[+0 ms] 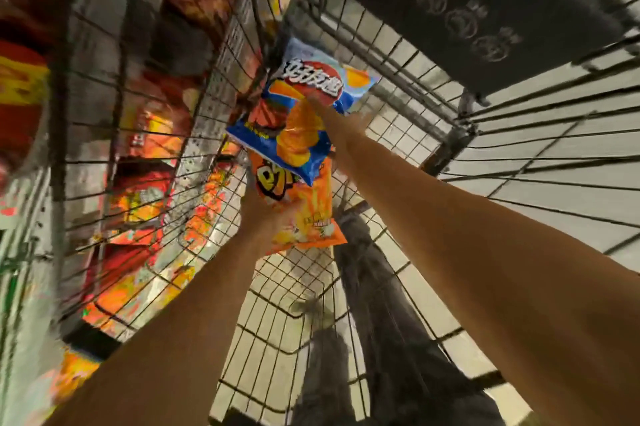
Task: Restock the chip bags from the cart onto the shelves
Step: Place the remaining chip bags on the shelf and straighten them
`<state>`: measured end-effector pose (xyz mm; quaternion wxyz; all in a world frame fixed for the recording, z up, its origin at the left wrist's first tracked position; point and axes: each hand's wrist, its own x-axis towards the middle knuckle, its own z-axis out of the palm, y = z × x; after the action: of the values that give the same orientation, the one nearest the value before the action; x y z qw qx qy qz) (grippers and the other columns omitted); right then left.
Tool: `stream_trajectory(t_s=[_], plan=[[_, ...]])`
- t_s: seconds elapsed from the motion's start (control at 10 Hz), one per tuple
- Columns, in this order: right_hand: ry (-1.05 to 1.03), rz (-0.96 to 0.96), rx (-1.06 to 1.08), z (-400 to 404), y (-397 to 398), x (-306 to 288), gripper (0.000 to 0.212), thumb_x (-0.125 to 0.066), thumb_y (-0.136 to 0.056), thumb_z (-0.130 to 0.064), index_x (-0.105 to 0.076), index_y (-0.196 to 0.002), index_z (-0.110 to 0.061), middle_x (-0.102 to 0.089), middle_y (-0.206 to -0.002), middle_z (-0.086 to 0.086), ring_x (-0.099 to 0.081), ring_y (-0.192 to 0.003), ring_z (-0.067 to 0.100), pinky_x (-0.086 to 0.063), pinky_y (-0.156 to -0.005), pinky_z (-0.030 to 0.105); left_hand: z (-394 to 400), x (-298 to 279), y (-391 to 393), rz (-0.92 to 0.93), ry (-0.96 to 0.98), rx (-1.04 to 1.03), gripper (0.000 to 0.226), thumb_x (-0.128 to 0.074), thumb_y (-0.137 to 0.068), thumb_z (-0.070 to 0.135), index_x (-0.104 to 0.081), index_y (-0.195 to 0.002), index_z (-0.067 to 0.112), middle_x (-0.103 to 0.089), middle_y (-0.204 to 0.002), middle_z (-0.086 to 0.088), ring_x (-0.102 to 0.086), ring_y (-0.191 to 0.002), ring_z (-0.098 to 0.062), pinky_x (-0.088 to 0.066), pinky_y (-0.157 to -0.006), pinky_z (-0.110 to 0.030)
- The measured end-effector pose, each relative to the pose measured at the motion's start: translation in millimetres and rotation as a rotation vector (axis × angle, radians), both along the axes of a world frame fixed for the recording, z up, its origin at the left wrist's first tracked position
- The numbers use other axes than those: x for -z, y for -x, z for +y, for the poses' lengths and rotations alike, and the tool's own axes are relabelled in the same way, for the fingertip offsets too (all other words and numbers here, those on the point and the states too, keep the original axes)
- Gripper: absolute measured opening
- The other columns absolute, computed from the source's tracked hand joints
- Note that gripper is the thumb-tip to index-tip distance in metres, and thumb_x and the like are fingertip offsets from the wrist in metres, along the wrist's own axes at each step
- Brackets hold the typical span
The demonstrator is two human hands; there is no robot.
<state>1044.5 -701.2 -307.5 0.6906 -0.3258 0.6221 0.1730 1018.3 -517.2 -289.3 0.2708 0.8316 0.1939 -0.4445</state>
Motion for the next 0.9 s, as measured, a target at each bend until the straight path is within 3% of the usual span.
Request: stream_trajectory(t_s=[0.1, 0.2, 0.3, 0.4, 0.5, 0.6, 0.7, 0.8, 0.9], plan=[[0.040, -0.036, 0.065, 5, -3, 9, 0.043, -0.077, -0.085, -0.011, -0.057, -0.122, -0.002, -0.067, -0.116, 0.017, -0.067, -0.109, 0.035, -0.058, -0.087, 0.046, 3, 8, 5, 0.011, -0.012, -0.055, 0.069, -0.086, -0.076, 0.007, -0.053, -0.137, 0.007, -0.071, -0.113, -0.009, -0.068, -0.095, -0.020, -0.058, -0.064, -0.023], [-0.015, -0.065, 0.111, 2, -4, 2, 0.023, -0.071, -0.089, -0.002, -0.057, -0.107, -0.005, -0.065, -0.100, 0.018, -0.064, -0.082, 0.029, -0.052, -0.064, 0.037, 4, 11, 17, 0.011, -0.023, -0.078, 0.027, -0.083, -0.081, 0.020, -0.072, -0.105, 0.015, -0.072, -0.082, 0.003, -0.066, -0.077, -0.016, -0.049, -0.049, -0.015], [-0.071, -0.124, 0.072, -4, 0, -11, 0.012, -0.059, -0.095, 0.000, -0.053, -0.088, -0.008, -0.055, -0.085, 0.013, -0.055, -0.069, 0.024, -0.048, -0.060, 0.036, 8, -1, 24, -0.062, -0.027, -0.098, 0.026, -0.082, -0.082, 0.025, -0.073, -0.104, 0.015, -0.071, -0.088, -0.002, -0.065, -0.083, -0.021, -0.047, -0.061, -0.024], [-0.035, -0.190, -0.073, -12, 14, -52, 0.009, -0.054, -0.098, -0.004, -0.055, -0.092, -0.011, -0.060, -0.089, 0.009, -0.061, -0.077, 0.023, -0.055, -0.074, 0.036, 22, -29, 36, -0.135, -0.015, -0.240, 0.036, -0.080, -0.084, 0.020, -0.069, -0.115, 0.007, -0.070, -0.101, -0.009, -0.065, -0.089, -0.027, -0.046, -0.058, -0.024], [-0.023, -0.316, -0.056, -14, 25, -96, 0.012, -0.054, -0.098, -0.003, -0.056, -0.088, -0.010, -0.065, -0.079, 0.006, -0.064, -0.067, 0.018, -0.057, -0.058, 0.025, 30, -69, 43, -0.200, 0.053, -0.383, 0.030, -0.078, -0.086, 0.014, -0.069, -0.112, 0.003, -0.067, -0.085, -0.013, -0.060, -0.080, -0.025, -0.045, -0.054, -0.023], [-0.025, -0.474, -0.131, -5, 57, -178, 0.008, -0.057, -0.098, -0.007, -0.058, -0.105, -0.009, -0.065, -0.090, 0.007, -0.063, -0.072, 0.019, -0.057, -0.058, 0.027, 45, -122, 57, -0.348, 0.162, -0.494, 0.017, -0.072, -0.090, 0.005, -0.066, -0.106, 0.005, -0.059, -0.072, -0.011, -0.057, -0.060, -0.022, -0.037, -0.038, -0.015], [-0.046, -0.642, -0.206, -3, 92, -234, 0.013, -0.058, -0.097, -0.006, -0.060, -0.108, -0.010, -0.069, -0.083, 0.005, -0.066, -0.068, 0.017, -0.058, -0.064, 0.030, 58, -170, 78, -0.478, 0.276, -0.523, 0.009, -0.070, -0.091, 0.006, -0.067, -0.099, 0.009, -0.062, -0.079, -0.014, -0.060, -0.062, -0.019, -0.036, -0.042, -0.017], [-0.077, -0.957, -0.366, -1, 170, -324, 0.016, -0.055, -0.096, -0.001, -0.067, -0.099, -0.010, -0.072, -0.079, 0.005, -0.068, -0.065, 0.016, -0.059, -0.064, 0.030, 86, -259, 136, -0.755, 0.479, -0.538, 0.012, -0.072, -0.091, 0.011, -0.061, -0.090, 0.016, -0.056, -0.071, -0.005, -0.051, -0.051, -0.008, -0.037, -0.044, -0.017], [0.015, -1.107, -0.504, 3, 221, -380, 0.019, -0.057, -0.092, 0.001, -0.067, -0.104, -0.010, -0.074, -0.086, 0.007, -0.071, -0.069, 0.017, -0.060, -0.063, 0.030, 113, -324, 192, -0.907, 0.526, -0.538, 0.012, -0.075, -0.089, 0.016, -0.064, -0.092, 0.017, -0.060, -0.072, 0.002, -0.052, -0.053, -0.002, -0.040, -0.047, -0.016]])
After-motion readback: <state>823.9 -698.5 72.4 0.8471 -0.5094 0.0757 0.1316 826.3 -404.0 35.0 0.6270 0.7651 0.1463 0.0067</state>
